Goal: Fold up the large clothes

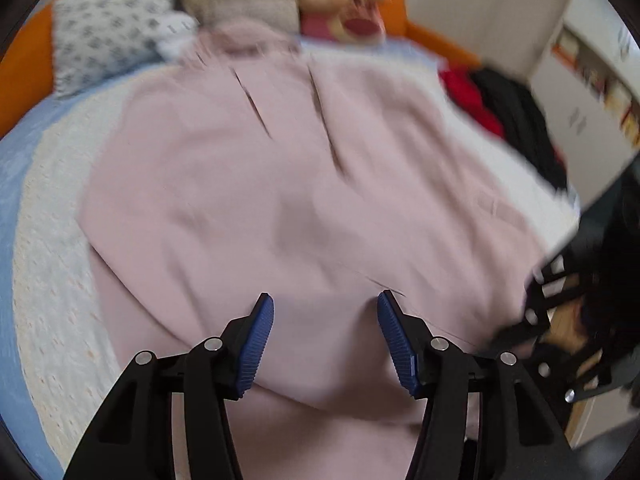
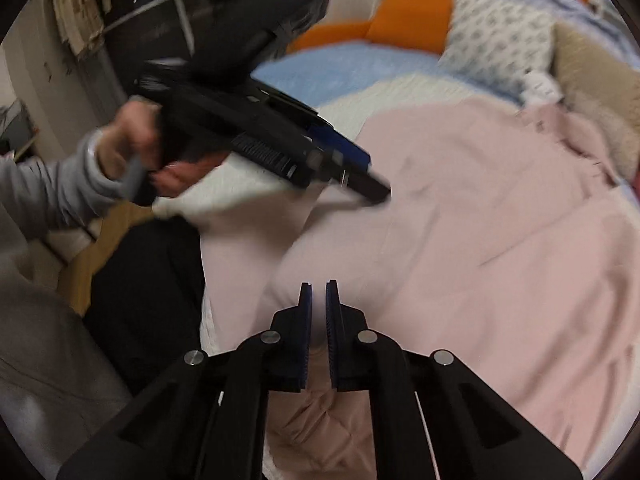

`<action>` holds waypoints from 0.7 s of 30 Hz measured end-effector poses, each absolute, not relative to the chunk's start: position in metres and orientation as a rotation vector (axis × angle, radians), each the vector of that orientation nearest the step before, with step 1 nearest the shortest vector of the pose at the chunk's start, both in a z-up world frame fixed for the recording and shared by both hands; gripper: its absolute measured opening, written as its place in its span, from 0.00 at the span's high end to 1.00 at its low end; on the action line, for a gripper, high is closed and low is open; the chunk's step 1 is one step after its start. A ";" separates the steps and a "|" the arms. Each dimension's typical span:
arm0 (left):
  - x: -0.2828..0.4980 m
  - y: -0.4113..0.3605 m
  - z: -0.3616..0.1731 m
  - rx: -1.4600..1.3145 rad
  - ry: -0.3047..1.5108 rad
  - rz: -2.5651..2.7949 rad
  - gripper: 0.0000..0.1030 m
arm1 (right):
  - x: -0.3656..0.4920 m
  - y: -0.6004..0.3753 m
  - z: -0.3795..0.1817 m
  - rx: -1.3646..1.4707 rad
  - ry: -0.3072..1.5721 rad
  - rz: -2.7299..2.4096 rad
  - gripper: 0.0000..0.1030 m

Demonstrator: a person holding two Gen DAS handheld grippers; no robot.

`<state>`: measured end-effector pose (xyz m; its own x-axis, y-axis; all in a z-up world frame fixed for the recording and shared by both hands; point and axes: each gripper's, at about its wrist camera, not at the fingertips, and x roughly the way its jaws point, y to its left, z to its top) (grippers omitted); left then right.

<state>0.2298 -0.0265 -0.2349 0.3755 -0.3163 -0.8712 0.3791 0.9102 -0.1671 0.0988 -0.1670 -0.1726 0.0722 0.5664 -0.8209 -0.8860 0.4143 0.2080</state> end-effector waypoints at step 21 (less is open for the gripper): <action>0.380 0.012 -0.201 -0.039 1.028 -0.369 0.44 | 0.222 -0.216 -0.141 -0.270 0.887 0.891 0.40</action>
